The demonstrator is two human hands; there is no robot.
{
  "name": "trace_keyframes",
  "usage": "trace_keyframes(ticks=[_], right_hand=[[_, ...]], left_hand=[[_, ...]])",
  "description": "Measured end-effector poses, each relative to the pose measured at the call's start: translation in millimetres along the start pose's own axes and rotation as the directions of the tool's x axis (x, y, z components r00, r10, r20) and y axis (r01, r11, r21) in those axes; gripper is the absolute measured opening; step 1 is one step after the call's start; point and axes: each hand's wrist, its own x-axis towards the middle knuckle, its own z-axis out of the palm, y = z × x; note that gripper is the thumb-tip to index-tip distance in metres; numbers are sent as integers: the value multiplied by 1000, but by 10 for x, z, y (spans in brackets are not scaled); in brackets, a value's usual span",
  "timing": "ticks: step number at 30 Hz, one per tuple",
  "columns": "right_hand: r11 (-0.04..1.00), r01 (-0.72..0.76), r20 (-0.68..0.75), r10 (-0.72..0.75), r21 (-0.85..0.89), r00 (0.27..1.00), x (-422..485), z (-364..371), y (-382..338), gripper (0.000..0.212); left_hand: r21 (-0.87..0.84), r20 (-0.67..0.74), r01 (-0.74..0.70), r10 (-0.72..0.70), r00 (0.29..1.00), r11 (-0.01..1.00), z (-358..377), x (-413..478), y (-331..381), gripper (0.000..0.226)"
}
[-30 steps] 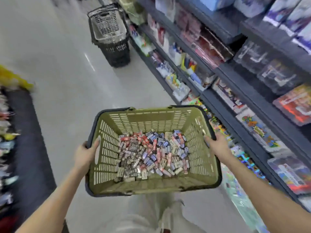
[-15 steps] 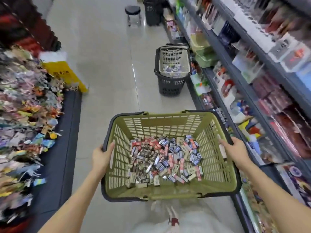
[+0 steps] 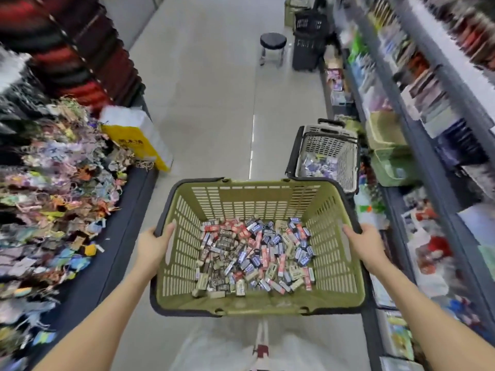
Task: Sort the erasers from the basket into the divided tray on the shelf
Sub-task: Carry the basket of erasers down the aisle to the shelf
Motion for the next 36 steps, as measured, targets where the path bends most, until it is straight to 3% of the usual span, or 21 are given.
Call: trace_keyframes(ticks=[2,9,13,19,23,31,34,36], right_hand=[[1000,2,36,-2,-20,999,483,122,-361,23],[999,30,55,-31,20,998,2135,820,-1449,35],[999,-46,-7,47,28,999,2892,1144,-1956,28],[994,-84,-98,91,75,991,3983,1370,-2626,26],[992,-98,-122,107,78,987,4942,1441,-3028,21],[997,-76,-135,79,27,988,7234,1414,-4032,24],[999,-50,-135,52,18,989,7998,1395,-4519,16],[998,-57,-150,58,16,987,8500,1399,-4842,24]], left_hand=[[52,-23,6,-5,1000,999,54,436,247,48],[121,4,1,-1,1000,993,417,2397,949,42],[131,13,-38,36,999,991,642,3494,1489,33],[203,93,-75,57,994,976,1092,5011,2437,45],[138,111,-94,79,991,986,1605,5915,3050,48],[76,129,15,-25,991,997,2674,7522,4397,35],[41,145,33,-39,989,999,2935,8098,4945,27],[19,134,26,-29,991,999,3116,8510,5272,25]])
